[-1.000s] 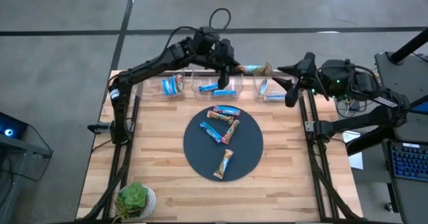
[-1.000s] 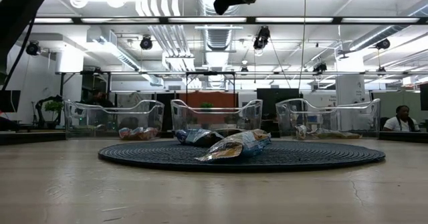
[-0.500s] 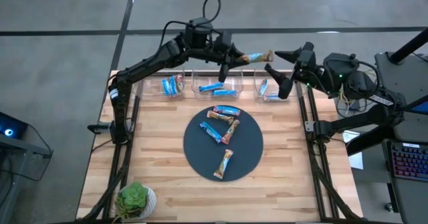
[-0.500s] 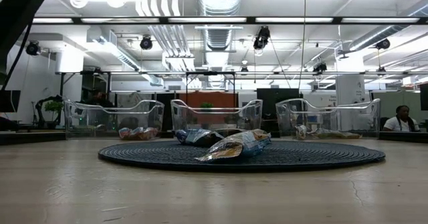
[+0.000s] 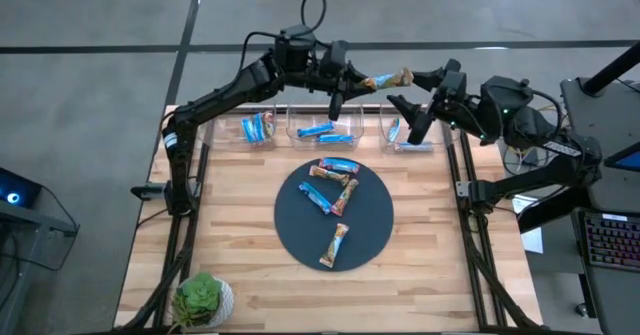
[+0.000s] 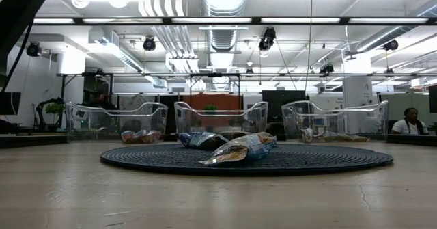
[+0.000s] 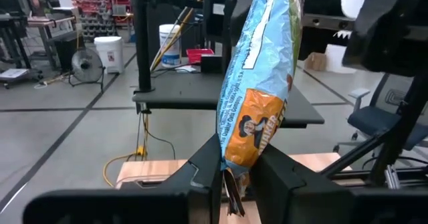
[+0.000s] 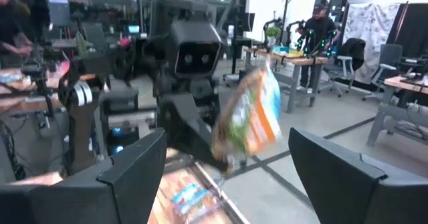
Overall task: Pick and place Granola Bars by type
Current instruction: Put the yellow granola bar into the right transparent bin
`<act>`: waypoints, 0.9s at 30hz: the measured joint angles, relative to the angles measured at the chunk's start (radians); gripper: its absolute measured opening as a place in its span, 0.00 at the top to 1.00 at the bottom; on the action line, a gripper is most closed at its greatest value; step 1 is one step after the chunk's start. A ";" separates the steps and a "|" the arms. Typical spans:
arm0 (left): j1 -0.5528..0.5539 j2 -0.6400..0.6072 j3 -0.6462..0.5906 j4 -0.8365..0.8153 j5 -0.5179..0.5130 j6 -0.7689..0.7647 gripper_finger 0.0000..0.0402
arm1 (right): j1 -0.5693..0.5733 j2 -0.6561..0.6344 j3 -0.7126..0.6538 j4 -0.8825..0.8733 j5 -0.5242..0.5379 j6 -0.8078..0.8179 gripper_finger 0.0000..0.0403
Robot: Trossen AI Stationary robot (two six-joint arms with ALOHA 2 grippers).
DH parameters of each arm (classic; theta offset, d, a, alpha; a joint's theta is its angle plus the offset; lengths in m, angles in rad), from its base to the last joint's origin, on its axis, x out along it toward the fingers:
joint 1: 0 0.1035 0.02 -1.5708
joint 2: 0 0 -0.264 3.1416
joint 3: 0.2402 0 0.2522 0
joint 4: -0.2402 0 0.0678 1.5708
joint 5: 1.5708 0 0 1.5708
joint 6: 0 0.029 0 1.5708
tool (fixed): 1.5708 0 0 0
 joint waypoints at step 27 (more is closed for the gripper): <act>-0.005 0.000 -0.002 0.002 -0.001 -0.006 0.88 | 0.000 0.050 -0.001 0.098 0.007 -0.001 0.52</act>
